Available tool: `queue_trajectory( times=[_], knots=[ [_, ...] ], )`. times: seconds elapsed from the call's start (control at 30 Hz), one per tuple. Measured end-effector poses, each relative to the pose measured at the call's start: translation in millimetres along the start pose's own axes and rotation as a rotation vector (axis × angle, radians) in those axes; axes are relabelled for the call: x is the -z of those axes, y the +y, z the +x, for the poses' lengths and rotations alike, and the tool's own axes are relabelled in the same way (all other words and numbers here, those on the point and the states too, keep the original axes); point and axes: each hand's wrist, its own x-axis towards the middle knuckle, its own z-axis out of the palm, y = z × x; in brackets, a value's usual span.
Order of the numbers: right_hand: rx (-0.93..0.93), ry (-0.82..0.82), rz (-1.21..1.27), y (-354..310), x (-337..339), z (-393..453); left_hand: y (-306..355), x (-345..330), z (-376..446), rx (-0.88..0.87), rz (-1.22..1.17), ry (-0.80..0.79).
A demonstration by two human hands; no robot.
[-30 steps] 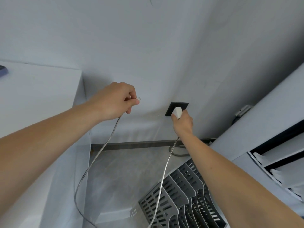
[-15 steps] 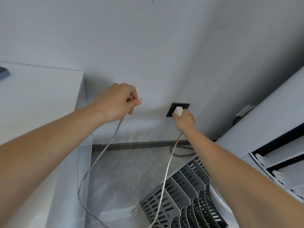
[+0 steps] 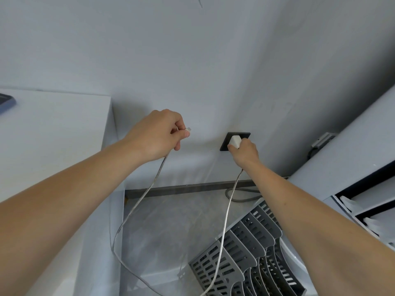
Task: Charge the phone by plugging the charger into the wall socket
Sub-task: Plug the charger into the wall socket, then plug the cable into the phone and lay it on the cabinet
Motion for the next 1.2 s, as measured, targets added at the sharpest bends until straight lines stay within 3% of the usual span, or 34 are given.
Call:
queue_trajectory(
  times=[0.47, 0.53, 0.63, 0.73, 0.93, 1.2],
  knots=[
    [-0.090, -0.047, 0.086, -9, 9, -19, -10, 6, 5, 0.058, -0.062, 0.039],
    [-0.072, 0.007, -0.029, -14, 13, -34, -11, 9, 4, 0.073, -0.083, 0.044],
    [0.049, 0.217, -0.145, -29, 20, -64, -8, 13, 0, 0.080, -0.115, 0.068],
    [0.190, 0.228, 0.173, -59, 23, -103, 1, 18, -8, 0.103, -0.185, 0.080],
    [0.130, -0.177, 0.906, -121, 34, -187, 17, 33, -33, 0.154, -0.334, 0.081],
    [0.038, -0.354, 1.178, -161, 37, -243, 23, 78, -87, 0.224, -0.442, 0.095]
  ],
)
